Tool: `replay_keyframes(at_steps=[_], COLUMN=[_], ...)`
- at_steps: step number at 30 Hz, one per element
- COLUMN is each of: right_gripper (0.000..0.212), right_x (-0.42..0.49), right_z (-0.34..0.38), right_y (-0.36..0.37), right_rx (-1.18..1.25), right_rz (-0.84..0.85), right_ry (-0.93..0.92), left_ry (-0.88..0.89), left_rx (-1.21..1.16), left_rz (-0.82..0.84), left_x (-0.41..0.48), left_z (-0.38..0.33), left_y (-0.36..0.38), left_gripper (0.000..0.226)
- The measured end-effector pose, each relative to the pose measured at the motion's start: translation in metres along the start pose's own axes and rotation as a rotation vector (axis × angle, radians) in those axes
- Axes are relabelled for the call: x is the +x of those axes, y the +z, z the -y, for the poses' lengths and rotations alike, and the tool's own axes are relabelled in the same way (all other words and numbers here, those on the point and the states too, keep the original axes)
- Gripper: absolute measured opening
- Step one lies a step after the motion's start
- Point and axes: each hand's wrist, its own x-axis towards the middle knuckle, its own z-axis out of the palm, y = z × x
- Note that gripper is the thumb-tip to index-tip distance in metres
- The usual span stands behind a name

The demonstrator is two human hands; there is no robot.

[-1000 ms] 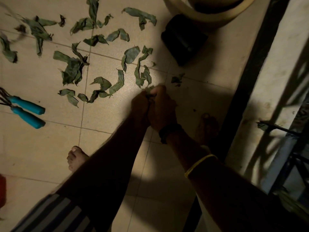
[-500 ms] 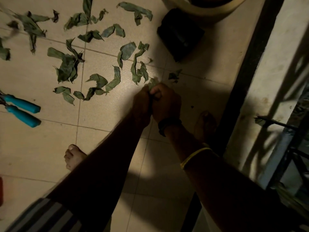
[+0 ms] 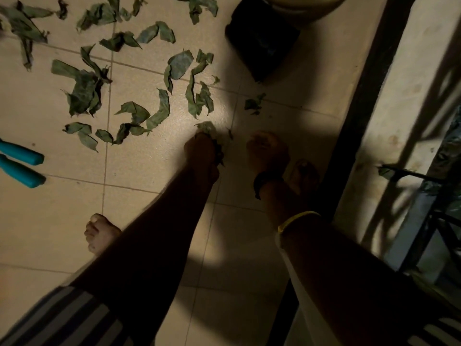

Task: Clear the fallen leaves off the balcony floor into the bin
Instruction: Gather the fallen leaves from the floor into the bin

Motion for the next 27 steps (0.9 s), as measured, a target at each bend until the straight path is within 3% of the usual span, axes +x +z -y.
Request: replay_keyframes(at_steps=[3, 10, 14, 19, 25, 27], right_gripper=[0.02, 0.019, 0.013, 0.031, 0.022, 0.018], right_x=[0.013, 0.023, 0.024, 0.028, 0.036, 0.041], right_z=[-0.019, -0.025, -0.013, -0.006, -0.015, -0.016], right_y=[-0.007, 0.01, 0.019, 0.032, 0.027, 0.024], right_rx=[-0.174, -0.554, -0.537, -0.618, -0.854, -0.843], right_rz=[-0.07, 0.017, 0.134, 0.263, 0.217, 0.167], right_ry=[0.055, -0.273, -0.396, -0.487, -0.695, -0.688], left_ry=[0.002, -0.02, -0.021, -0.02, -0.042, -0.042], left_rx=[-0.054, -0.066, -0.028, -0.047, -0.075, -0.078], left_rz=[-0.044, -0.036, -0.025, -0.008, -0.01, -0.019], left_x=[0.006, 0.025, 0.024, 0.021, 0.025, 0.025], left_z=[0.002, 0.002, 0.0, -0.003, -0.006, -0.007], left_y=[-0.013, -0.034, -0.036, -0.034, -0.036, -0.037], left_gripper=[0.03, 0.033, 0.033, 0.034, 0.036, 0.036])
